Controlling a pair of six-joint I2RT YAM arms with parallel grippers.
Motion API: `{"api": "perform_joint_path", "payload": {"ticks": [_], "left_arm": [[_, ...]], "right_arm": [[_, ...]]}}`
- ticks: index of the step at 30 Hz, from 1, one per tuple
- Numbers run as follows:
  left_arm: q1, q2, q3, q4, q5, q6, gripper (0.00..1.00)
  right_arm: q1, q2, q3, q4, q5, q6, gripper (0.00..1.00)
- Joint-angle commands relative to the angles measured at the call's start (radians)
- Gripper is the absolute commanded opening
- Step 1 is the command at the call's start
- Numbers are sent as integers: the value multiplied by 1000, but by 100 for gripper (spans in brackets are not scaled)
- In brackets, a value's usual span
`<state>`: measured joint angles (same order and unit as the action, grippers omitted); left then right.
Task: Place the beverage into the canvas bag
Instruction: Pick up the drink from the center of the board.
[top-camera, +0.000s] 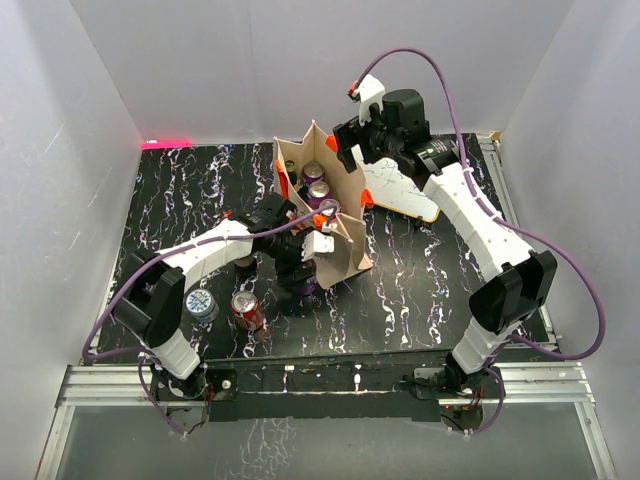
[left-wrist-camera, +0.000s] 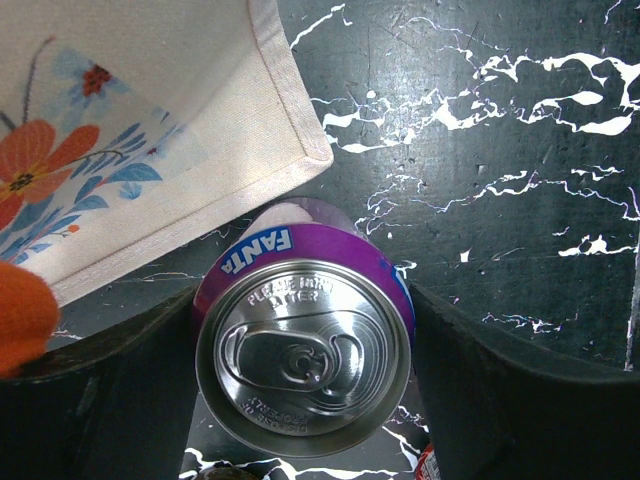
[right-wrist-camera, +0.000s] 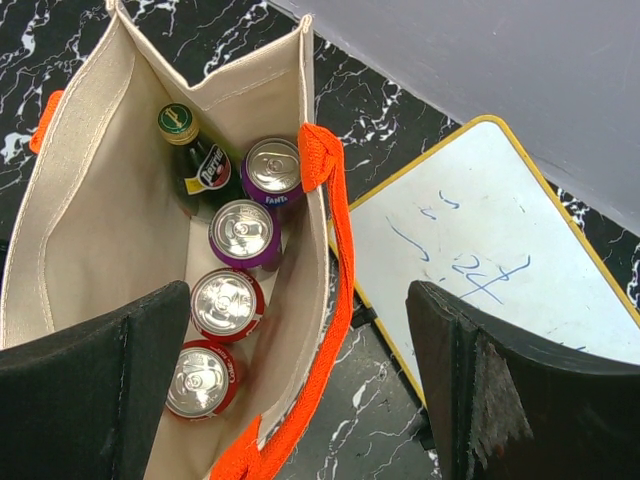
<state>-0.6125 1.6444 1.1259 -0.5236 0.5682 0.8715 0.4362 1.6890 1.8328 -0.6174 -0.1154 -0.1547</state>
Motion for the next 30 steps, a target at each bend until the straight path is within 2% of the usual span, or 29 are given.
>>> {"api": "perform_joint_path", "payload": {"ticks": [1, 5, 9, 13, 14, 20, 25, 30], "left_arm": [[-12, -33, 20, -20, 68, -1, 67], [-12, -37, 29, -24, 84, -11, 50], [-12, -59, 61, -98, 91, 38, 34], [-12, -108, 122, -248, 114, 84, 5], [-12, -122, 144, -284, 118, 98, 0], [-11, -230, 249, -399, 112, 59, 0], [-10, -302, 387, -405, -7, -108, 0], [0, -282, 601, -403, -96, -230, 0]], "right_arm": [[-6, -48, -7, 59, -5, -7, 93], [-5, -51, -12, 57, -5, -15, 93], [-6, -61, -29, 57, 1, -22, 93], [-5, -62, -31, 59, 12, -23, 93], [-6, -57, -24, 57, 13, -22, 93], [-7, -16, 40, 36, 36, -20, 93], [-7, 25, 84, 34, 25, 2, 93], [-8, 72, 135, 30, 28, 8, 93]]}}
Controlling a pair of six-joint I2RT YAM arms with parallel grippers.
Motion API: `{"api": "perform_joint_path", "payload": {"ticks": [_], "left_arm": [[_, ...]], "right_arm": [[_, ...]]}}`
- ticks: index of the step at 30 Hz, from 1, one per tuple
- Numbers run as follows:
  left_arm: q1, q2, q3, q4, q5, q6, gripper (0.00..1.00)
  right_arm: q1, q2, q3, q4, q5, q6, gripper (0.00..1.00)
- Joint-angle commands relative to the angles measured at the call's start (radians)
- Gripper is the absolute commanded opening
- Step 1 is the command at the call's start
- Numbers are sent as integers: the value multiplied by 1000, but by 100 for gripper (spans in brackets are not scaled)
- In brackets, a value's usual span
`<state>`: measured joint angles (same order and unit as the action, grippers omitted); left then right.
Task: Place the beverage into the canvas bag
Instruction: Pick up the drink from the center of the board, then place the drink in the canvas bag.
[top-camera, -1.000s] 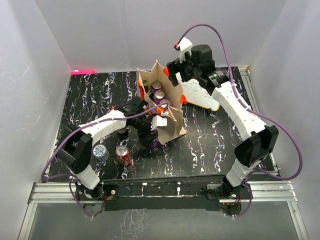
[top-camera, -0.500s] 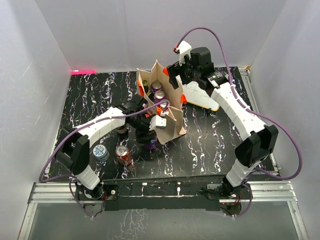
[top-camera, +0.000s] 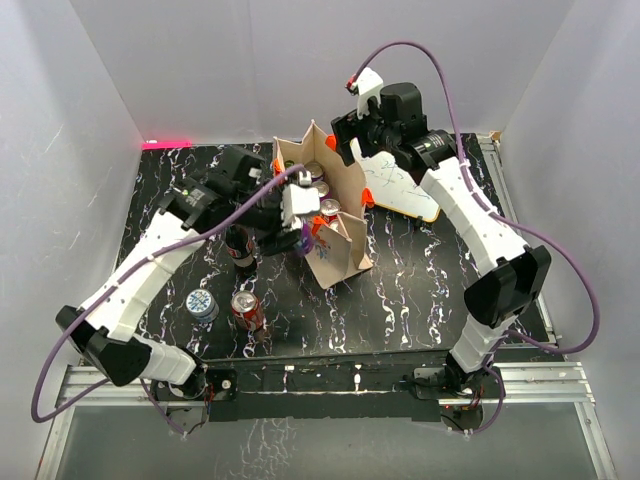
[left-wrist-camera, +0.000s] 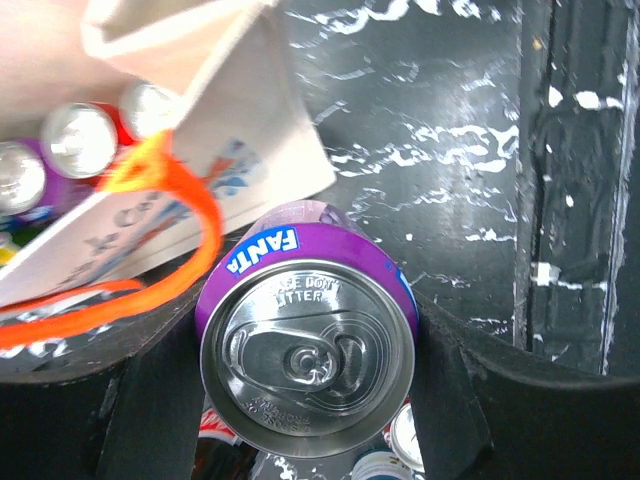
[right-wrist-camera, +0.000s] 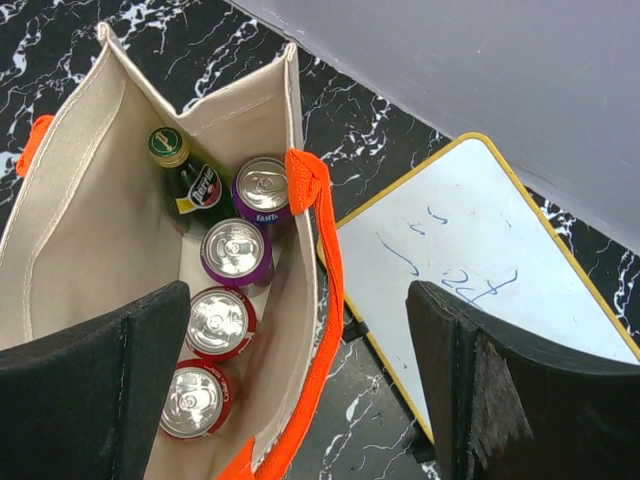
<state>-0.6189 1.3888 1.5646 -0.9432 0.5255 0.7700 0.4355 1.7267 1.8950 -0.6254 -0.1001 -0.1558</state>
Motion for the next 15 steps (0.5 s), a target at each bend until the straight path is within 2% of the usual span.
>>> {"api": "perform_joint_path", "payload": {"ticks": [1, 8, 15], "left_arm": [[9, -17, 205, 21, -62, -144, 0], [12, 190, 520, -5, -122, -263, 0], [14, 353, 634, 108, -204, -414, 0]], "right_arm": [[-7, 44, 74, 38, 14, 10, 93], [-7, 35, 55, 40, 52, 11, 93], [-77, -35, -24, 71, 64, 51, 93]]}}
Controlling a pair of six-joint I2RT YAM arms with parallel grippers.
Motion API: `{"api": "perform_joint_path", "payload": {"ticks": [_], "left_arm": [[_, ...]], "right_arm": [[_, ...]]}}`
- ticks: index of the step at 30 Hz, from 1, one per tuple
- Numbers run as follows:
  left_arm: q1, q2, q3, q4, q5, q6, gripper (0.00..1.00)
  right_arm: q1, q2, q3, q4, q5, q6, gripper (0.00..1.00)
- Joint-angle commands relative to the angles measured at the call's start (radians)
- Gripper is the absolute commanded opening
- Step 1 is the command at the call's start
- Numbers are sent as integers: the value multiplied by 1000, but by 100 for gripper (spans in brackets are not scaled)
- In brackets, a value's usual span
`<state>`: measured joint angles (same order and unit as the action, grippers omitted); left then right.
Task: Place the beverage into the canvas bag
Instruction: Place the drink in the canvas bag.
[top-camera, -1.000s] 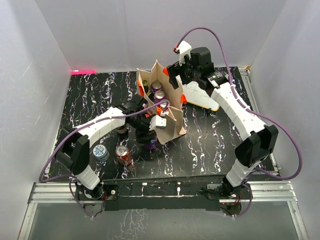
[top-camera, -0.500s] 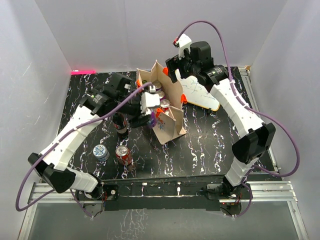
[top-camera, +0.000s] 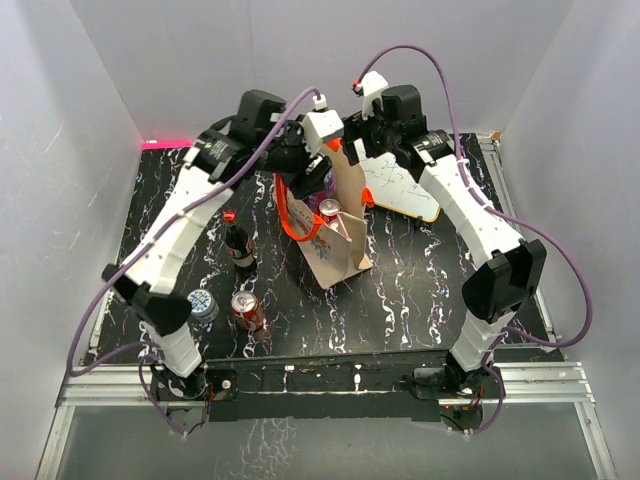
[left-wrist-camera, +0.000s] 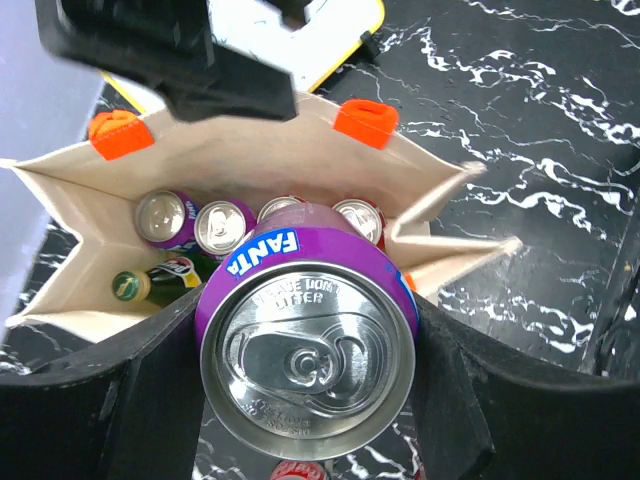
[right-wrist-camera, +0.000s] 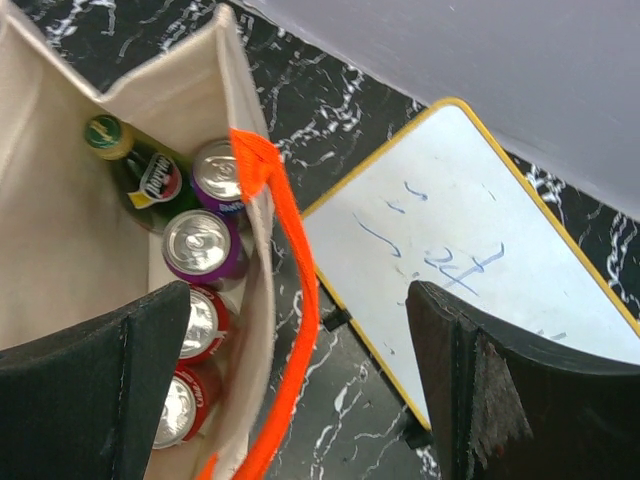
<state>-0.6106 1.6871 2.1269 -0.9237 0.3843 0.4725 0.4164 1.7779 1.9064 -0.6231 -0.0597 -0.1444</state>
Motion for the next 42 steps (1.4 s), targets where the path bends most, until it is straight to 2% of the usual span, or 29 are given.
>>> {"api": "perform_joint_path", "payload": {"ticks": [1, 8, 15, 25, 32, 38, 42], "left_arm": [[6, 82, 87, 98, -76, -130, 0], [29, 216, 123, 137, -156, -144, 0], [62, 217, 57, 50, -123, -59, 0], [114, 198, -51, -15, -70, -44, 0], [128, 138, -215, 0, 2, 84, 0], [163, 188, -188, -30, 11, 113, 0], [181, 223, -163, 38, -4, 67, 0]], "right_arm": [[-76, -96, -49, 70, 16, 48, 93], [-174, -173, -149, 101, -16, 85, 93], [-264, -175, -178, 109, -80, 139, 92], [-271, -95, -159, 121, -186, 132, 92], [-272, -44, -165, 140, -230, 129, 92], [-271, 31, -139, 141, -261, 103, 92], [-272, 99, -58, 103, -272, 70, 92]]}}
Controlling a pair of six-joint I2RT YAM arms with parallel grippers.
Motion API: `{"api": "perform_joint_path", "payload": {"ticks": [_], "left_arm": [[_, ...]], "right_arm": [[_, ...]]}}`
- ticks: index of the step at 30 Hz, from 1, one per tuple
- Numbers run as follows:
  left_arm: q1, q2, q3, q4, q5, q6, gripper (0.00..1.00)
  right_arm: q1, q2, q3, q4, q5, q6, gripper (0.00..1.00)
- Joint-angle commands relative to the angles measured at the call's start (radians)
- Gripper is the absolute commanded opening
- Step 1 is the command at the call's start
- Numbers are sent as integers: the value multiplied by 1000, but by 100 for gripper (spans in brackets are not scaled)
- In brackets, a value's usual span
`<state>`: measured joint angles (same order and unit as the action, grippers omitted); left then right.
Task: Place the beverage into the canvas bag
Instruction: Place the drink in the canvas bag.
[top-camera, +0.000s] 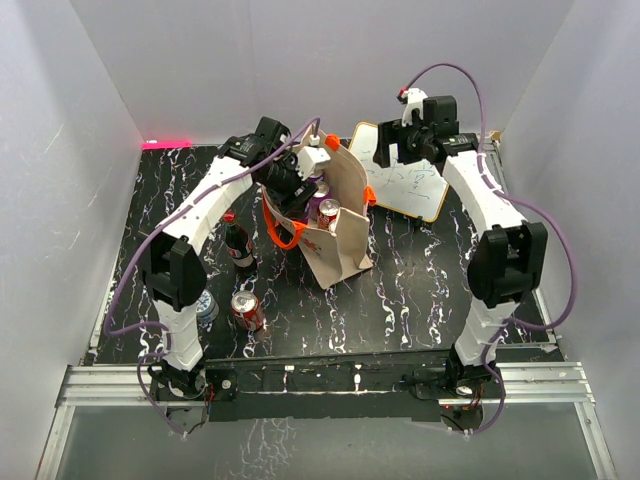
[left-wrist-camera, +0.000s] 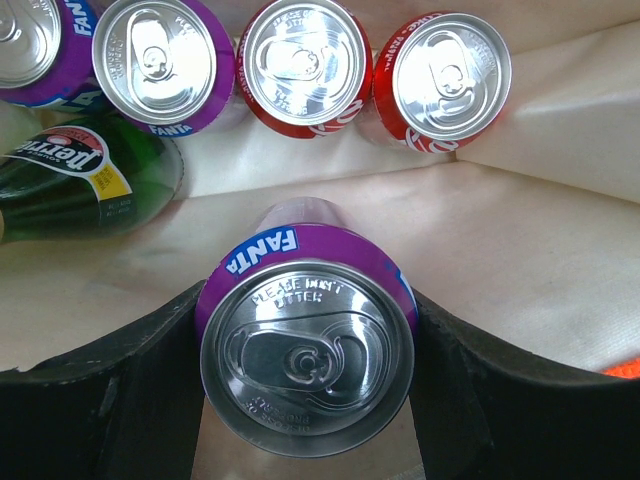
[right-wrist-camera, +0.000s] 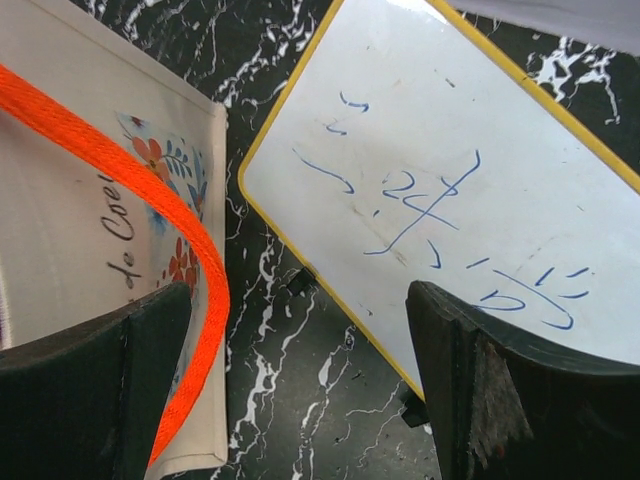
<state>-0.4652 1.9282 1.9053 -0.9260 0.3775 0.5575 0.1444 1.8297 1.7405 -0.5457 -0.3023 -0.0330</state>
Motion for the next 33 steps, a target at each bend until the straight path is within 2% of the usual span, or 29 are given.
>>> {"api": "perform_joint_path", "payload": {"ticks": [1, 10, 21, 26, 33], "left_arm": [[40, -8, 65, 61, -5, -36, 0], [54, 96, 126, 226, -71, -131, 0], [54, 140, 121, 194, -46, -70, 0], [54, 191, 144, 149, -86, -84, 0], [54, 193, 57, 256, -72, 2, 0]], "right_arm": [[0, 62, 126, 20, -29, -47, 92], [-17, 137, 212, 11, -62, -62, 92], [-36, 237, 363, -46, -78, -82, 93], [-43, 272, 406, -73, -89, -104, 93], [-51, 289, 427, -98, -107, -121, 93]]}}
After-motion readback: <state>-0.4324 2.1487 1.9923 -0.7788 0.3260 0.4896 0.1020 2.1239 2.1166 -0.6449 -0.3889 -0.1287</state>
